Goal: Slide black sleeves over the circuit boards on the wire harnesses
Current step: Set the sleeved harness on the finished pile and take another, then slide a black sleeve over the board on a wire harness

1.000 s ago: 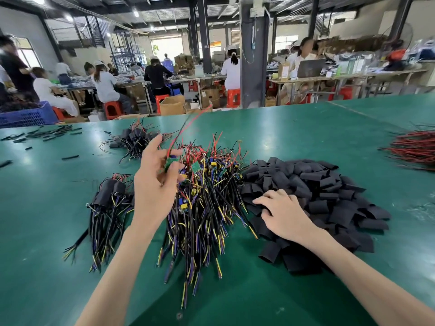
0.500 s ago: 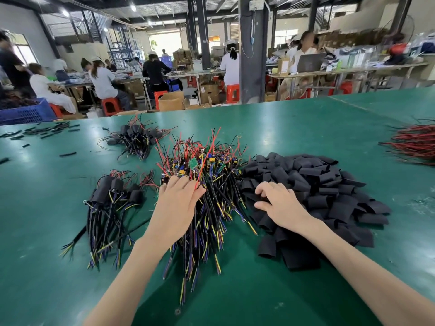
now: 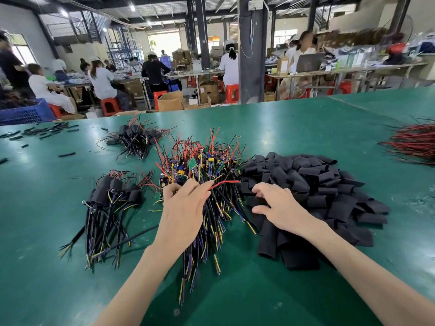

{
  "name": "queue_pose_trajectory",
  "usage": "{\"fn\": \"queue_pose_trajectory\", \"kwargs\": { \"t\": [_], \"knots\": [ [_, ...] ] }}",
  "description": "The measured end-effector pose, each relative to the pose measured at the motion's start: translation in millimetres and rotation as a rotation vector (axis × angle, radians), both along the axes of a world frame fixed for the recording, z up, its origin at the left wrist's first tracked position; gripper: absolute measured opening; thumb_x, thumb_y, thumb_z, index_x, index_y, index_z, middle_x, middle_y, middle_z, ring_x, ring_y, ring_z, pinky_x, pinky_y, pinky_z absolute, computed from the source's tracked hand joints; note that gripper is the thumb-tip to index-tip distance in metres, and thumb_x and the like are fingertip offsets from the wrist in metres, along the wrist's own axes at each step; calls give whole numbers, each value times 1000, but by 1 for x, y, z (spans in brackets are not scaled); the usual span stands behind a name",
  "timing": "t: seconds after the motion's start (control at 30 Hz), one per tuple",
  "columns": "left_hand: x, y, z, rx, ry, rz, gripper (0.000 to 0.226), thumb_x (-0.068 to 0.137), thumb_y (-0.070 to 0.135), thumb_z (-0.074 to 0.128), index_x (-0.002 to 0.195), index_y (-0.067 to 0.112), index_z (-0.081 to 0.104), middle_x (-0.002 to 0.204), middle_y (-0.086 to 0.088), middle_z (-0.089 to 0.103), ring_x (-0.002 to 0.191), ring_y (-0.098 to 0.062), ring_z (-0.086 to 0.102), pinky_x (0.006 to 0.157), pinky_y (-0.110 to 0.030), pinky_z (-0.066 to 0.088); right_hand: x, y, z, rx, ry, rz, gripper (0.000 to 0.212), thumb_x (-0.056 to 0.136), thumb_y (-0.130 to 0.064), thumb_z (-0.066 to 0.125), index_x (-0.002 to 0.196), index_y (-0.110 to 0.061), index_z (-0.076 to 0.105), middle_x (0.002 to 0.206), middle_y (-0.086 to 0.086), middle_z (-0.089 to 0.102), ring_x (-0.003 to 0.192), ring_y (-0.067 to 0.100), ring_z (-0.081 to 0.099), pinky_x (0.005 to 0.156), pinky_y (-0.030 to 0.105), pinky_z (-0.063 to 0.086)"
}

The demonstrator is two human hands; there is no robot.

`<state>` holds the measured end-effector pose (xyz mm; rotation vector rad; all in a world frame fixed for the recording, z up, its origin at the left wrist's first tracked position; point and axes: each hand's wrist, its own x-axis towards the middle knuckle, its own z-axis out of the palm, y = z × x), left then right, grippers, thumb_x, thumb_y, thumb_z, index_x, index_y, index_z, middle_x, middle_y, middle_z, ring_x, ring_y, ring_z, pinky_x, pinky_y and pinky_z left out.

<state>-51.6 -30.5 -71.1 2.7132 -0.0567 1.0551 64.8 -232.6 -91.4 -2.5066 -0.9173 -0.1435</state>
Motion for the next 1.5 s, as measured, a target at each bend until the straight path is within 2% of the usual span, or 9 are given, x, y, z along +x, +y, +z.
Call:
{"fn": "queue_pose_trajectory", "kwargs": {
  "t": [0.1,0.23,0.47,0.67,0.83,0.97,1.13,1.33,1.5],
  "knots": [
    [2,-3,-4,-17,-49,-70,29,89,6,57,113,16,69,84,4,58,72,-24,48,86,-31,29,-5,-1,7,41,-57,27,46,89,-21,61,132,-14,44,121,3,49,117,22,40,100,35,28],
    [3,-6,-4,-2,-134,-39,18,89,21,59,100,25,73,75,11,57,66,-17,44,82,-35,32,-14,-1,17,245,-84,100,38,86,-8,63,123,-6,56,114,8,52,111,23,43,95,22,27],
    [1,-9,-5,36,-168,-3,19,92,27,54,96,28,73,74,14,58,72,-10,42,83,-33,30,-24,1,20,316,-53,150,36,85,-10,65,121,-10,59,108,-3,51,109,17,47,95,22,30],
    [1,-9,-7,143,-182,19,16,89,25,62,95,33,74,75,14,61,70,-7,59,88,-40,27,-31,2,24,321,-109,168,38,84,-10,67,121,-9,60,111,2,54,109,18,46,94,14,26],
    [0,-22,-8,119,-178,-74,9,87,24,64,93,29,68,76,16,64,71,-5,60,92,-38,25,-45,9,26,163,-284,257,31,81,-12,70,110,-2,66,101,11,61,95,30,55,85,41,43],
    [-3,-25,-7,-104,-69,-169,21,85,34,63,102,29,50,79,19,65,76,5,54,101,-31,22,-50,12,26,257,-328,189,9,72,-4,74,80,-2,69,72,10,58,68,29,59,64,32,43],
    [-6,-6,-2,24,79,-69,60,71,61,62,118,24,53,115,15,53,108,-8,45,97,-33,22,-32,-3,36,492,-216,-44,10,70,-3,77,74,-9,70,70,4,62,65,22,57,66,35,43],
    [-1,1,-6,-5,30,-109,9,86,24,68,80,17,67,101,7,62,102,-14,45,89,-29,26,-15,-19,40,601,-114,-148,15,70,-1,76,74,-13,68,69,-4,61,64,14,56,64,10,39],
    [-4,-4,1,-209,-35,-109,3,89,4,61,89,7,62,97,2,65,93,-20,54,83,-14,33,-16,-17,39,425,-249,-72,13,72,1,75,76,-10,70,71,3,60,68,22,56,67,35,43]
  ]
}}
